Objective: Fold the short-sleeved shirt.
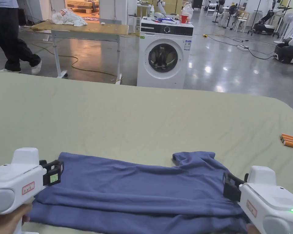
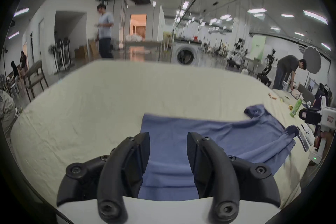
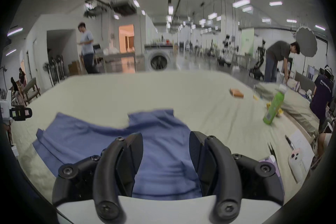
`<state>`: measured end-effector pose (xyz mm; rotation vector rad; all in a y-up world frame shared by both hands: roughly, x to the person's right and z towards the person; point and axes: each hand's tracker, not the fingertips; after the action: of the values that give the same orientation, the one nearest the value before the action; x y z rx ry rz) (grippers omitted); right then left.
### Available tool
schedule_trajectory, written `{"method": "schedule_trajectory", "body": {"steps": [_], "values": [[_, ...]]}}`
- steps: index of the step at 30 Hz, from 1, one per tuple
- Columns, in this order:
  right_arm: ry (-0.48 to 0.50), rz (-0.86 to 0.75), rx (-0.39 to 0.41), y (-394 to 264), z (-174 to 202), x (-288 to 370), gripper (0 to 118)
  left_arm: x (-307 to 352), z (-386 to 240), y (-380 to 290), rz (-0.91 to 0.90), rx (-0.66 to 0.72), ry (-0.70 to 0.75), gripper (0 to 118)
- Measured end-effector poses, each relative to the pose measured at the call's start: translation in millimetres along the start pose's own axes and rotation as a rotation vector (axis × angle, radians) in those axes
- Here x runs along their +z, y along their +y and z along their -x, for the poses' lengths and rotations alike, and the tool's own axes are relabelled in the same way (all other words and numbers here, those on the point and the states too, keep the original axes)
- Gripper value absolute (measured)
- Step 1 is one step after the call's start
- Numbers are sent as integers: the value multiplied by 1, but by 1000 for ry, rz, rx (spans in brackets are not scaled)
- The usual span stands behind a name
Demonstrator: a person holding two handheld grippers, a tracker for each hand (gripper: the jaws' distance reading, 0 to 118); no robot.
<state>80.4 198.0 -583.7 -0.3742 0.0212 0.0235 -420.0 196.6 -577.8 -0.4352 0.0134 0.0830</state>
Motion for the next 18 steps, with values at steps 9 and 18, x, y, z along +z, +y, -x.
{"method": "schedule_trajectory", "body": {"steps": [9, 18], "values": [[1, -282, 68, 3, 68, 44, 5, 50, -35, -9, -261, -90, 109, 0], [29, -313, 58, 2, 79, 59, 0, 70, -6, -13, -188, -88, 154, 0]]}}
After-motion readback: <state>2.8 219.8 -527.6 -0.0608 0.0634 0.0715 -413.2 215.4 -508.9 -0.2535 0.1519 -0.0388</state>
